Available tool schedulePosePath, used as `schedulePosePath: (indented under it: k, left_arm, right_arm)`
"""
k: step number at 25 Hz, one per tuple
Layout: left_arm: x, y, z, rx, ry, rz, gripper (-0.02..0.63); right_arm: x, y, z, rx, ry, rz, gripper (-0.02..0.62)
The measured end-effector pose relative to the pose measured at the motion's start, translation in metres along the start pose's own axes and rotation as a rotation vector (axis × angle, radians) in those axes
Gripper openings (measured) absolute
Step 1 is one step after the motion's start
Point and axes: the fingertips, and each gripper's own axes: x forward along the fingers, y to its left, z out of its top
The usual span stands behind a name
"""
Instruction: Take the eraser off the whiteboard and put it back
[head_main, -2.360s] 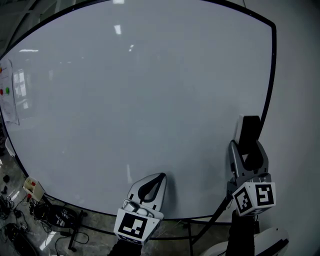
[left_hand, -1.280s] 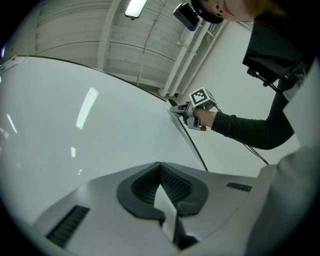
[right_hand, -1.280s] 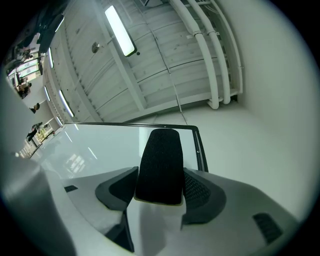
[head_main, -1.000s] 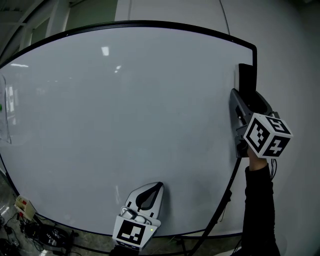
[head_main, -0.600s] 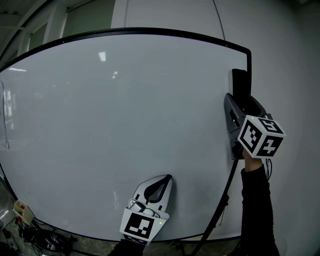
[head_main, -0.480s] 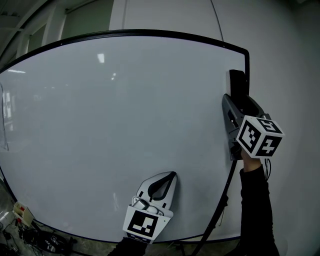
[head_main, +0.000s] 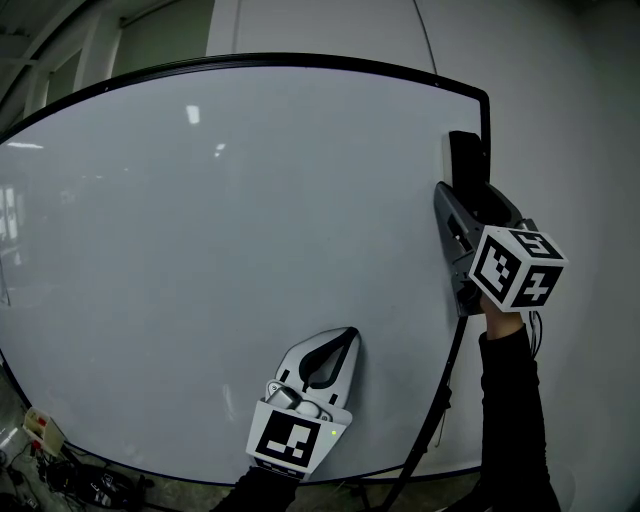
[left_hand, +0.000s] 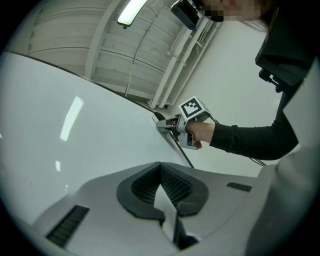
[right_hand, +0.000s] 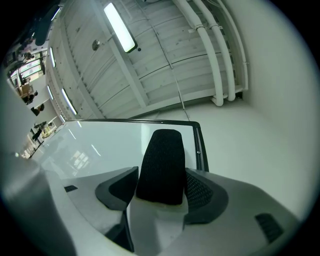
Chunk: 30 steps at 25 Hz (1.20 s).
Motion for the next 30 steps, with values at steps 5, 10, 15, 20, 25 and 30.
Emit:
schedulePosePath:
  k: [5, 10, 15, 20, 25, 30]
  left_arm:
    - [-0.006, 0.004, -0.007, -0.022, 0.013, 0.01, 0.006]
    - [-0.012, 0.002, -0.006, -0.019, 0.021, 0.013, 0.006]
    - [-0.019, -0.003, -0.001, -0.026, 0.018, 0.013, 0.006]
    - [-0.025, 0.0, -0.003, -0.029, 0.025, 0.031, 0.006]
    - [-0.033, 0.003, -0.003, -0.038, 0.041, 0.048, 0.006]
    - [-0.044, 0.009, -0.003, -0.045, 0.047, 0.066, 0.006]
  right_arm:
    - [0.002, 0.003, -0.006, -0.057, -0.005, 0.001, 0.278]
    - [-0.004, 0.005, -0.003, -0.09, -0.023, -0.003, 0.281]
    - [-0.02, 0.005, -0.001, -0.065, -0.049, 0.001, 0.281]
    - [-0.045, 0.01, 0.005, -0.038, -0.102, 0.014, 0.281]
    - [-0.076, 0.037, 0.008, -0.053, -0.132, 0.06, 0.278]
    - [-0.105, 0.055, 0.002, 0.003, -0.139, 0.073, 0.249]
